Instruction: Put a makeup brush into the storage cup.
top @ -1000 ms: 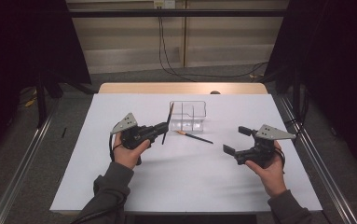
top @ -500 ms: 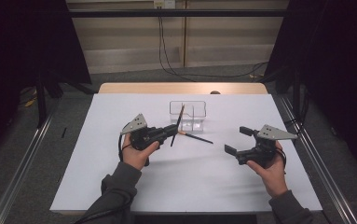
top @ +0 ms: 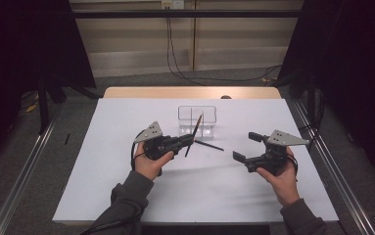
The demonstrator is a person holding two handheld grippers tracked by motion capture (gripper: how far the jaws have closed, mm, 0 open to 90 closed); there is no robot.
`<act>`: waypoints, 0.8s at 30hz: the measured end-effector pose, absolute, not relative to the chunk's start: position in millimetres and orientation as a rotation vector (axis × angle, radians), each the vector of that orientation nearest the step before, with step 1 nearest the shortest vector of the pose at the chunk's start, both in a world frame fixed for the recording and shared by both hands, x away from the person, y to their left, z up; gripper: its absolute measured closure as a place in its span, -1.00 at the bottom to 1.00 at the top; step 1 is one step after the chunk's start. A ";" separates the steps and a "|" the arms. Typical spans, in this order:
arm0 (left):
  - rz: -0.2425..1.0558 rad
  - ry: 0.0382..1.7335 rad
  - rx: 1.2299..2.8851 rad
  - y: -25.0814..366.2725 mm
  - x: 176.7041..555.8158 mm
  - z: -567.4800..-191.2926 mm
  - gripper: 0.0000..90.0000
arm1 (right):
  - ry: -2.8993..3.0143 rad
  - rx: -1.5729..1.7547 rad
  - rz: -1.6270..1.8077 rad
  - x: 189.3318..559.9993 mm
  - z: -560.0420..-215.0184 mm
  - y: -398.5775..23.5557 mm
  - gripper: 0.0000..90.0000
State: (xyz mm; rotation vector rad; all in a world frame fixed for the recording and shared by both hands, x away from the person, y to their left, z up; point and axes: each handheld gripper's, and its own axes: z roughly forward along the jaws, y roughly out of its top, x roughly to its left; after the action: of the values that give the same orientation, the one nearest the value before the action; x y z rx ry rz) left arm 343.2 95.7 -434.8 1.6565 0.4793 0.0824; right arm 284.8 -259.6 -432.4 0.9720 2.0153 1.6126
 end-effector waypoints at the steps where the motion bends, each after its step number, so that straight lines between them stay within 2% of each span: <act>1: 0.081 0.482 1.659 95.2 343.1 -435.0 0.87 | 2.019 0.978 1.609 284.6 -432.2 -259.1 -1.00; 24: 0.046 0.449 1.684 77.7 336.5 -440.6 0.87 | 2.011 0.969 1.660 288.1 -426.5 -245.8 -0.99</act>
State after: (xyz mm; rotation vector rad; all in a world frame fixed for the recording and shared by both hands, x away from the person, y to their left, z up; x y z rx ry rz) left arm 336.5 77.7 -440.6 1.6844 0.4485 0.0456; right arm 288.1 -245.8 -426.5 0.9691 2.0114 1.6602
